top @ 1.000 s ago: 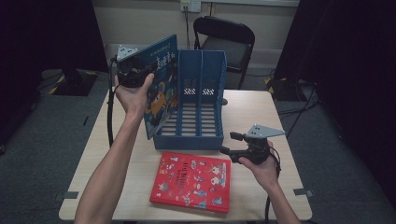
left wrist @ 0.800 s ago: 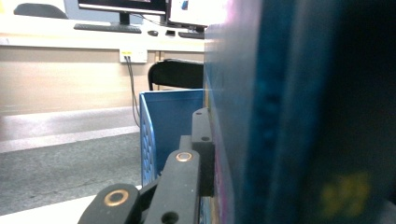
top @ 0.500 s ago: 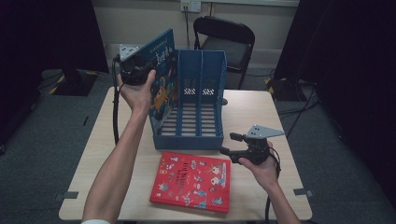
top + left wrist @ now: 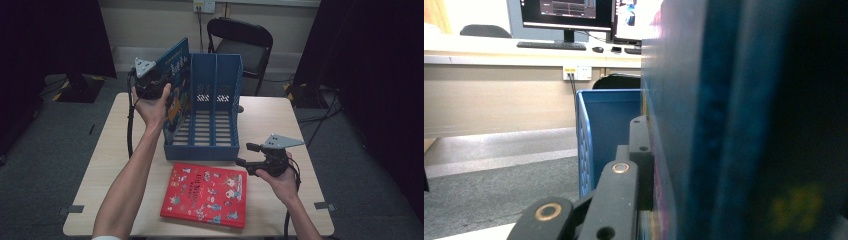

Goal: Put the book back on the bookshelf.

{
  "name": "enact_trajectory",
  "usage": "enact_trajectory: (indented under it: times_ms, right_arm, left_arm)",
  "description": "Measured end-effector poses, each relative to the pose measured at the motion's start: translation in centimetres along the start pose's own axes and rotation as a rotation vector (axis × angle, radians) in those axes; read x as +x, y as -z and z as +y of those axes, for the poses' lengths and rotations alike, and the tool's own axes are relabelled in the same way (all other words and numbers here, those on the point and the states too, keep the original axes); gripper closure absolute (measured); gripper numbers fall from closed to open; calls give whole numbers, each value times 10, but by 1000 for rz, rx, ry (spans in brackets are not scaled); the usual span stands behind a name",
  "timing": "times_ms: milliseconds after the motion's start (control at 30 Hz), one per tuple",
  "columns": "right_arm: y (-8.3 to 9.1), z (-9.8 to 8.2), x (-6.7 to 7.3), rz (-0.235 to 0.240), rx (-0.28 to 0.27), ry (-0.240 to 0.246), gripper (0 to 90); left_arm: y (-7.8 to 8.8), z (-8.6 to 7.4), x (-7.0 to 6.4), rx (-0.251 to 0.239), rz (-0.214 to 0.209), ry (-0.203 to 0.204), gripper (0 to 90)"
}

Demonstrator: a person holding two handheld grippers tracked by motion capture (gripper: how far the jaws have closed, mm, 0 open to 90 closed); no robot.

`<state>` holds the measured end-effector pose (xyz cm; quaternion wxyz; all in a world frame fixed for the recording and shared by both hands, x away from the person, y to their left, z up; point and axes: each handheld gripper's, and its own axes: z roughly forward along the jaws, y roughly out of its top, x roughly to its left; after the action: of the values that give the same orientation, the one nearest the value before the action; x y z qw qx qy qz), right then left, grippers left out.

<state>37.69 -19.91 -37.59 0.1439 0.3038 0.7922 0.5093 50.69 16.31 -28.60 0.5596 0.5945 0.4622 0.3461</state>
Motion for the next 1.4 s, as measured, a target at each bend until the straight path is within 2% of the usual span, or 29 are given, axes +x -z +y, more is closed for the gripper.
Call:
enact_trajectory:
  times_ms: [200, 300, 400, 533, 633, 733, 800, 900, 933, 967, 1067, 1167, 1267, 1400]
  right_arm:
    - [-4, -3, 0, -2, 20, 1, 291]
    - [-3, -3, 0, -2, 13, -1, 292]
    - [-2, -2, 1, -2, 12, 3, 291]
    - [-5, -2, 1, 1, 19, 4, 292]
    - [-5, -2, 2, 2, 22, 7, 292]
    - [-4, -2, 0, 0, 13, 1, 292]
    - [-3, -2, 1, -2, 14, 2, 292]
    - [-3, -2, 1, -3, 12, 3, 292]
    - [-3, -2, 0, -3, 14, 2, 292]
    - [-3, -2, 0, -4, 13, 1, 292]
    - [-4, -3, 0, -2, 17, 1, 292]
    - [-5, -3, 1, 0, 22, 5, 293]
    - [-5, -2, 2, -1, 21, 7, 293]
    - [-6, -2, 4, 0, 23, 7, 293]
  left_arm:
    - [5, -5, 1, -7, -1, 0, 833]
    - [8, -8, 7, -16, -11, 18, 833]
    - [10, -9, 7, -13, -19, 10, 832]
    - [10, -9, 2, -16, -20, -20, 832]
    - [10, -9, -2, -11, -20, -27, 831]
    - [10, -13, -4, 21, -22, -28, 829]
    - [10, -24, -4, 7, -14, -12, 830]
    - [6, -32, -3, 42, -8, -9, 829]
    - [7, -35, -1, 37, -14, -2, 828]
    - [8, -35, -1, 40, -13, 9, 825]
    - [11, -35, -2, 52, -27, -20, 823]
    - [15, -37, -3, 63, -39, -22, 812]
    - [21, -40, -2, 72, -60, -2, 797]
    - [29, -38, 4, 100, -67, 3, 781]
